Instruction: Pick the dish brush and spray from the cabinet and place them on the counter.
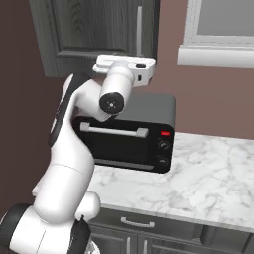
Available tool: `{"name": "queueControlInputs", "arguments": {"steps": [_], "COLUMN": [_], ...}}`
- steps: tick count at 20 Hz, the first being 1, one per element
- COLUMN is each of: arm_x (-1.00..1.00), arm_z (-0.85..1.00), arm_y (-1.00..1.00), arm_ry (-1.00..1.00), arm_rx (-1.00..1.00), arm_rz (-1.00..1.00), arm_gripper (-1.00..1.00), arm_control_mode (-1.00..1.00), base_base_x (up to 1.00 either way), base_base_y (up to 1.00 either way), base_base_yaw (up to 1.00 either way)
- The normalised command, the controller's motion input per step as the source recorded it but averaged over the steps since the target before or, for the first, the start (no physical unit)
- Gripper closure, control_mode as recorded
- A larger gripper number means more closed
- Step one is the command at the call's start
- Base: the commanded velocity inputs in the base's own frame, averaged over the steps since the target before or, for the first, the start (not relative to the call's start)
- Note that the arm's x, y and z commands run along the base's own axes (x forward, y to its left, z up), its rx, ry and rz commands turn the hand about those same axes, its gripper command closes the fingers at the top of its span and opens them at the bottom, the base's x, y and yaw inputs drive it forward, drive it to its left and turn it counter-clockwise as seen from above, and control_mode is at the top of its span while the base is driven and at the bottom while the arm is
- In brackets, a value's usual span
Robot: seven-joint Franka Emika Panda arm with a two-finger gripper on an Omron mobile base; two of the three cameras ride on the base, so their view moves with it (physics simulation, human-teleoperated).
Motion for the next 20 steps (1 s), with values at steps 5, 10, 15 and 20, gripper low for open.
{"name": "queueControlInputs", "arguments": {"steps": [5, 10, 15, 20], "arm_x": [0.26, 0.24, 0.24, 0.25], "arm_z": [0.00, 0.00, 0.00, 0.00], "arm_y": [-0.04, -0.06, -0.06, -0.04], "arm_ry": [0.00, 0.00, 0.00, 0.00], "arm_rx": [0.00, 0.00, 0.01, 0.01], "arm_rz": [0.00, 0.00, 0.00, 0.00], "arm_gripper": [-1.00, -1.00, -1.00, -1.00], "arm_control_mode": [-1.00, -1.00, -1.00, -1.00], "base_base_x": [0.00, 0.00, 0.00, 0.00], "base_base_y": [0.00, 0.00, 0.00, 0.00], "base_base_yaw": [0.00, 0.00, 0.00, 0.00]}}
